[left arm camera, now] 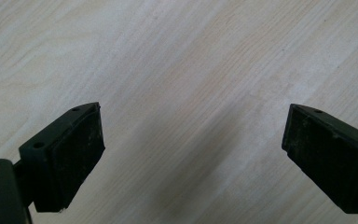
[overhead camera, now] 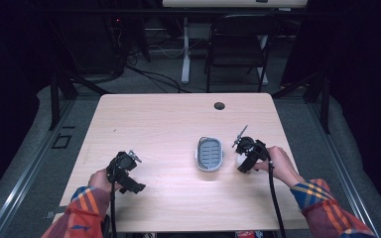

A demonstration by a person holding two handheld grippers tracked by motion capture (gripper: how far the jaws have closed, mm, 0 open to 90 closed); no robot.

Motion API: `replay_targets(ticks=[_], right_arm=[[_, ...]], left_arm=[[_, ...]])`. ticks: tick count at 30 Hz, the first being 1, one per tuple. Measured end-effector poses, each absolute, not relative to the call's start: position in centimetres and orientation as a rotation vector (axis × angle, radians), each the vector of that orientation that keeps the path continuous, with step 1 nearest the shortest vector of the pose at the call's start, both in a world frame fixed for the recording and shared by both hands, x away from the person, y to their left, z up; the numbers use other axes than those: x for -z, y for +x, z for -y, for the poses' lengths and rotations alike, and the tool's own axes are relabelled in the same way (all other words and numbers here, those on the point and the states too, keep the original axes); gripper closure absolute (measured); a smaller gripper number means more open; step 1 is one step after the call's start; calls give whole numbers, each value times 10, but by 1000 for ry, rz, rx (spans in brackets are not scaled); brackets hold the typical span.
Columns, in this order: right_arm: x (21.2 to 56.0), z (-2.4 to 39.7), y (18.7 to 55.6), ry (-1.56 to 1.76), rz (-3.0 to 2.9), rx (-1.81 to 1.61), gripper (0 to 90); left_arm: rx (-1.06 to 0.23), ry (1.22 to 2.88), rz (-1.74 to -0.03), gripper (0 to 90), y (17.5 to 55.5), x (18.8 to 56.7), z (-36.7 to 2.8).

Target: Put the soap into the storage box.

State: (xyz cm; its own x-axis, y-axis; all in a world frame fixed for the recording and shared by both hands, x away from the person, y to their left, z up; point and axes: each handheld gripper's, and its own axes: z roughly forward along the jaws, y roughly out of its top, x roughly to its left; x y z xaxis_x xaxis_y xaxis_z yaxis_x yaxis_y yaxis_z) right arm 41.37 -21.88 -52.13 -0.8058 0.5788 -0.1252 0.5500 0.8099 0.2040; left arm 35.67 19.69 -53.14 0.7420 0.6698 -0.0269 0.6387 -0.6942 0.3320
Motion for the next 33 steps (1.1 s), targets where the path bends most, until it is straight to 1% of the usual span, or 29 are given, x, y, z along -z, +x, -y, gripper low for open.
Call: replay_targets(ticks=[26, 33], right_arm=[[509, 193, 429, 836, -2800, -270, 237], [500, 189, 433, 825, -2794, -281, 237]], left_arm=[[-146, 2630, -1008, 56, 356, 532, -197], [-149, 2634, -1008, 56, 356, 532, -196]])
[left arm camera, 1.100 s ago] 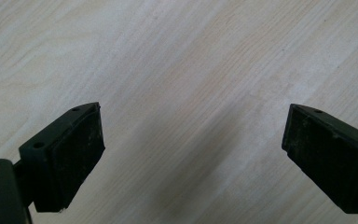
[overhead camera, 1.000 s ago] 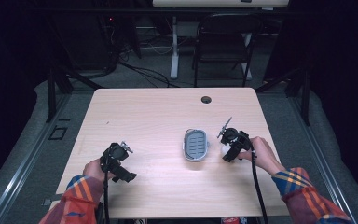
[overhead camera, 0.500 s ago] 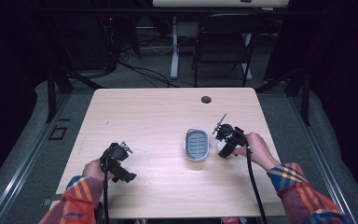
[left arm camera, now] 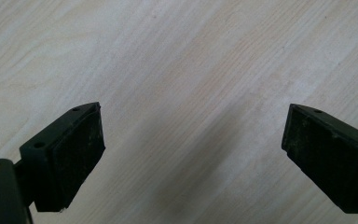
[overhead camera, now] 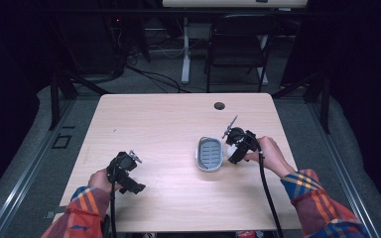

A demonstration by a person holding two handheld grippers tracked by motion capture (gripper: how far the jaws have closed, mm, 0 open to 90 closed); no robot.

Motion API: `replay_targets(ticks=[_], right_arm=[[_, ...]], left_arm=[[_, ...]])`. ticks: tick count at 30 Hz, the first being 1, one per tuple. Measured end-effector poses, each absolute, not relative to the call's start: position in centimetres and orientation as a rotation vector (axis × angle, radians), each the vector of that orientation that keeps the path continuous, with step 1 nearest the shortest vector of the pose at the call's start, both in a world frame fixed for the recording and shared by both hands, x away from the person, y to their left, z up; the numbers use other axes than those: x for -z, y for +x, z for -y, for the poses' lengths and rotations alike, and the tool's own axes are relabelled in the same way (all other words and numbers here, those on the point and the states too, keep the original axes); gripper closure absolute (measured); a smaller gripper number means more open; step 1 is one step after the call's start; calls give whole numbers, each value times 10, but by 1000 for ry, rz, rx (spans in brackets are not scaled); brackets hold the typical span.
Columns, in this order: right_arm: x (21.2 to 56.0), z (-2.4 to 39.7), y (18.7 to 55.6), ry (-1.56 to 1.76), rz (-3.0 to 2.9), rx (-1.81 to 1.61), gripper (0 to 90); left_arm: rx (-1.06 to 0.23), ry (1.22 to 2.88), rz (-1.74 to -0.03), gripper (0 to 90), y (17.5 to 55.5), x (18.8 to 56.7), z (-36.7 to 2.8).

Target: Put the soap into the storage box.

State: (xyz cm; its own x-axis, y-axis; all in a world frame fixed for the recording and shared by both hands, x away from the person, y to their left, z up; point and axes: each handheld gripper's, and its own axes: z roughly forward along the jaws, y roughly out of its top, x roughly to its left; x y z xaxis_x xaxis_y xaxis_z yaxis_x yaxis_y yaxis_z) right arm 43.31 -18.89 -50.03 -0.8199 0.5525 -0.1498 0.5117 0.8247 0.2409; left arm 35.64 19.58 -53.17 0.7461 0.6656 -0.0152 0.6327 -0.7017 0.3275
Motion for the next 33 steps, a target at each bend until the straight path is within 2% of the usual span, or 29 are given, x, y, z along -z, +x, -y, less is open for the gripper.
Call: replay_targets(ticks=[33], right_arm=[[458, 145, 447, 740, -2794, -288, 237]], left_arm=[[-142, 2647, -981, 60, 358, 531, -192]])
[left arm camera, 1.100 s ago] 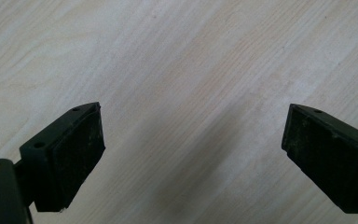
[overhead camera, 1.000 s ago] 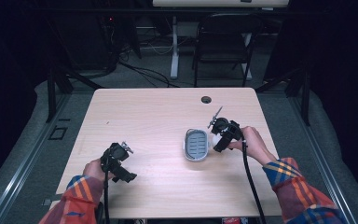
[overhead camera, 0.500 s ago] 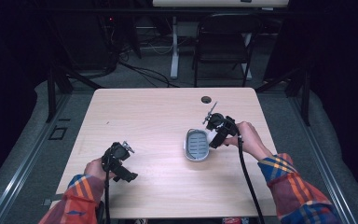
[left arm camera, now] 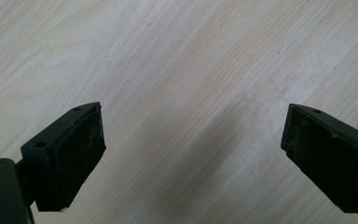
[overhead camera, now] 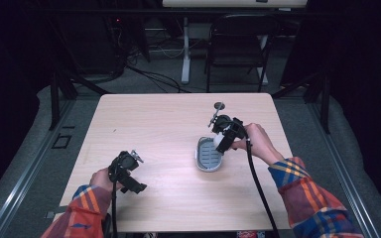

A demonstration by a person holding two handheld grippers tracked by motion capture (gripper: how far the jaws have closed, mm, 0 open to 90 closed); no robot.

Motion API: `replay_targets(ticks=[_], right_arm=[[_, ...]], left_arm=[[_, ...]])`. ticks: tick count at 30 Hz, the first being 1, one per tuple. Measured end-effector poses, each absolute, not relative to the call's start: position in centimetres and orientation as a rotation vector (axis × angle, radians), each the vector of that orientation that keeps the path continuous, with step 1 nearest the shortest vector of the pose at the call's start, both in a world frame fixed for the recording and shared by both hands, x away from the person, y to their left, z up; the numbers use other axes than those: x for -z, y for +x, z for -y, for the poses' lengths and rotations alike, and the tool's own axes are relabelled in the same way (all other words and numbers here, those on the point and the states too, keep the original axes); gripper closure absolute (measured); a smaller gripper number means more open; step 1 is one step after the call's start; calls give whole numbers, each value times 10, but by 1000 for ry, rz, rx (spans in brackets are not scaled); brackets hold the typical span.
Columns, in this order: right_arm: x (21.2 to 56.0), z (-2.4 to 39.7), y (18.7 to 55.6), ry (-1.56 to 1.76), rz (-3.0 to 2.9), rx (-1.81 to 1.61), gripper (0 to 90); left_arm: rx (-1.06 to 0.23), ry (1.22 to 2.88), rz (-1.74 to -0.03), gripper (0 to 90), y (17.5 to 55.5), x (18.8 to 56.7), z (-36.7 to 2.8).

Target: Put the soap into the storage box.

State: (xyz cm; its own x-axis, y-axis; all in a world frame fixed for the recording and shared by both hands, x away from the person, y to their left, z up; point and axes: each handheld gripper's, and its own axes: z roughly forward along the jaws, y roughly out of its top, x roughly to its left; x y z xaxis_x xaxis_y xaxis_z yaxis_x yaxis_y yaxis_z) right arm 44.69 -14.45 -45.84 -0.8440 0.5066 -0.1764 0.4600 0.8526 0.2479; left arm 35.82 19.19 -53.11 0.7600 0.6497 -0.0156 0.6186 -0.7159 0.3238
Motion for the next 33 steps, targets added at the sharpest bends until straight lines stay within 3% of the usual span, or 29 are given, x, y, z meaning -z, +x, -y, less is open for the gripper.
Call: replay_targets(ticks=[13, 33], right_arm=[[457, 116, 450, 681, -2818, -255, 238], [491, 94, 453, 653, -2881, -177, 237]], left_arm=[[-142, 2650, -980, 62, 358, 531, -192], [-147, 2658, -976, 67, 358, 532, -192]])
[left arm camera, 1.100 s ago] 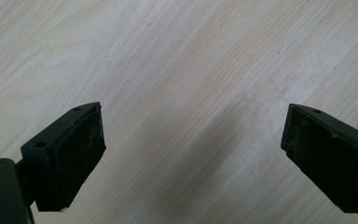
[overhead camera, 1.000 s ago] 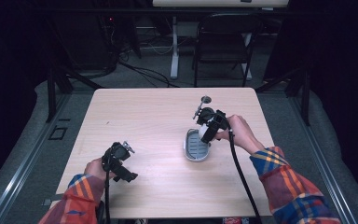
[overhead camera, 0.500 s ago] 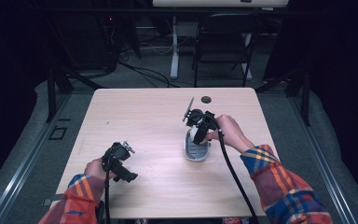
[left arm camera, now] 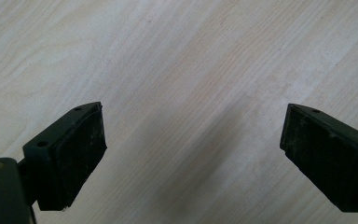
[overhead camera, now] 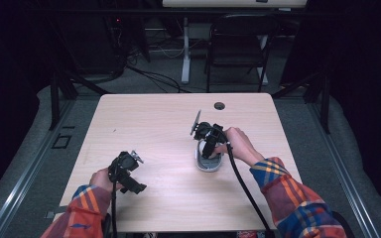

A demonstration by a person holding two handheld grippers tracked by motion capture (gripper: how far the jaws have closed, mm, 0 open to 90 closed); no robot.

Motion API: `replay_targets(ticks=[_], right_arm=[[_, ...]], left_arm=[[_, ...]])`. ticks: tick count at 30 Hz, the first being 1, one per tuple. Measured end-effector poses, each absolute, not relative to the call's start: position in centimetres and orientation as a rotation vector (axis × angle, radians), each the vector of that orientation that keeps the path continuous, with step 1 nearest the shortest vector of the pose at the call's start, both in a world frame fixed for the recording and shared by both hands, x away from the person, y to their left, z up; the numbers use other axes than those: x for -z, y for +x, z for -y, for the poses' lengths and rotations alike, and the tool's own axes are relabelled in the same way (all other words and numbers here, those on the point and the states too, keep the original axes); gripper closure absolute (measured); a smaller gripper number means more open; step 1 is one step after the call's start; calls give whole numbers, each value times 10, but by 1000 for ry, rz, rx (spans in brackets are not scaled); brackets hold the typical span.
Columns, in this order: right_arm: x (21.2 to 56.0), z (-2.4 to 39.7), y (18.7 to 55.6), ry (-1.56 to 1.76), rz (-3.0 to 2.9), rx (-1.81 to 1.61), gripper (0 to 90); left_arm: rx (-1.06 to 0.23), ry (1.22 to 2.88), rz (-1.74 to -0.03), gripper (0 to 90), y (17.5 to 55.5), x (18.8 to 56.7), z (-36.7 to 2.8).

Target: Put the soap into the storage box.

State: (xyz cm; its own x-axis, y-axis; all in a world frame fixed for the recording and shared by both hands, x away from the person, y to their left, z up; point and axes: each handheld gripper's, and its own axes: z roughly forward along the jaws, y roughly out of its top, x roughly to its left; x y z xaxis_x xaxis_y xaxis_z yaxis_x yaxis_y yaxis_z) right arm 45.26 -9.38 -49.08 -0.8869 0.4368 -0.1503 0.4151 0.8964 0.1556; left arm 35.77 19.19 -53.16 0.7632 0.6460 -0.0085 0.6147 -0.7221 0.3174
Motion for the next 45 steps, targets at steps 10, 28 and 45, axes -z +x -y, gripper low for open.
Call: replay_targets(ticks=[10, 28, 45], right_arm=[[501, 99, 453, 664, -2896, -187, 236], [502, 107, 454, 685, -2904, -211, 220], [481, 125, 442, 687, -2892, -306, 103]], left_arm=[[-141, 2661, -983, 68, 358, 532, -191], [-144, 2663, -983, 69, 357, 533, -191], [-144, 2666, -983, 70, 357, 533, -191]])
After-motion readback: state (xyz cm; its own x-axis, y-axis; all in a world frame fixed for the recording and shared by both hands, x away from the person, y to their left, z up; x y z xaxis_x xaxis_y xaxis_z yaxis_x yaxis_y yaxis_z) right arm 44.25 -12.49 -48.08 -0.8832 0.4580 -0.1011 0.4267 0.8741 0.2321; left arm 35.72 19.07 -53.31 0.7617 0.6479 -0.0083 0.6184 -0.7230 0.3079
